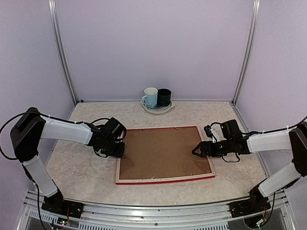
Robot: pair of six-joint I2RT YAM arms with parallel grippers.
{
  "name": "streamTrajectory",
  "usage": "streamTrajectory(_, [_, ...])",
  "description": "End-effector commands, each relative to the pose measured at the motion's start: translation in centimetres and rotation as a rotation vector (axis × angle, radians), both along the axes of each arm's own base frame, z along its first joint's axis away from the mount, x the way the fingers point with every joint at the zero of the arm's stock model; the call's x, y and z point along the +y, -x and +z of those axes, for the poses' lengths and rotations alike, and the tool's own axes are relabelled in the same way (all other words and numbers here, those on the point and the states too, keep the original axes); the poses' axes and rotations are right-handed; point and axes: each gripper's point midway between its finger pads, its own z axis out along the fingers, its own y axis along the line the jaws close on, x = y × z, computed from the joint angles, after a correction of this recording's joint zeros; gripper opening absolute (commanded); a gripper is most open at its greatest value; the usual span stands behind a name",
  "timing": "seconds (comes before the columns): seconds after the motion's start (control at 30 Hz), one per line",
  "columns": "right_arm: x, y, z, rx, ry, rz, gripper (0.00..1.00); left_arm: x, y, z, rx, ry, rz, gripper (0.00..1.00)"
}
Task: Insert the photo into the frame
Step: Press the fastener onto the backboard.
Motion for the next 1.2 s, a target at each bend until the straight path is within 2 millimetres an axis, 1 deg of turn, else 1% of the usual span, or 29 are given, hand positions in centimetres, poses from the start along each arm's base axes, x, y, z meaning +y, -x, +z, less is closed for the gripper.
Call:
streamTrajectory(0.0, [-0.7, 1.7, -2.3, 0.086, 0.039, -0.01, 0.96, 1.3, 1.3, -2.4, 0.044, -0.093, -0.009, 0.33])
streamTrajectory(0.13, [-0.7, 1.7, -2.3, 0.088, 0.038, -0.009, 0.95, 0.9, 1.2, -2.7, 0.041, -0.108, -0.016, 0.25])
streamTrajectory(0.2, [-0.6, 1.8, -2.5, 0.092, 0.038, -0.004, 0.94, 0.7, 1.1, -3.0, 0.043, -0.109, -0.016, 0.19])
streamTrajectory(0.4, [-0.6, 1.9, -2.7, 0.097, 0.039, 0.002, 0.91, 1.0, 1.3, -3.7, 0.055, -0.106, -0.003, 0.07])
streamTrajectory(0.6, [-0.6, 1.9, -2.8, 0.097, 0.042, 0.004, 0.89, 1.6, 1.5, -3.8, 0.056, -0.089, 0.021, 0.0])
streamTrajectory(0.7, [-0.6, 1.9, -2.8, 0.097, 0.042, 0.007, 0.89, 1.8, 1.4, -3.2, 0.031, -0.067, 0.045, 0.0])
streamTrajectory(0.87, [-0.5, 1.9, -2.7, 0.096, 0.038, 0.007, 0.88, 2.1, 0.1, -0.8, -0.054, 0.022, 0.126, 0.0])
streamTrajectory(1.0, [-0.5, 1.9, -2.7, 0.099, 0.034, 0.006, 0.88, 1.4, -1.0, 1.5, -0.114, 0.107, 0.167, 0.0])
streamTrajectory(1.03, [-0.5, 1.9, -2.7, 0.1, 0.034, 0.006, 0.88, 1.0, -1.2, 2.0, -0.124, 0.126, 0.164, 0.02])
streamTrajectory(1.1, [-0.5, 2.0, -2.7, 0.099, 0.034, 0.006, 0.88, 0.6, -1.6, 2.6, -0.136, 0.147, 0.158, 0.14])
streamTrajectory(1.17, [-0.6, 2.0, -2.8, 0.098, 0.036, 0.004, 0.88, 0.1, -1.8, 3.1, -0.144, 0.156, 0.142, 0.24])
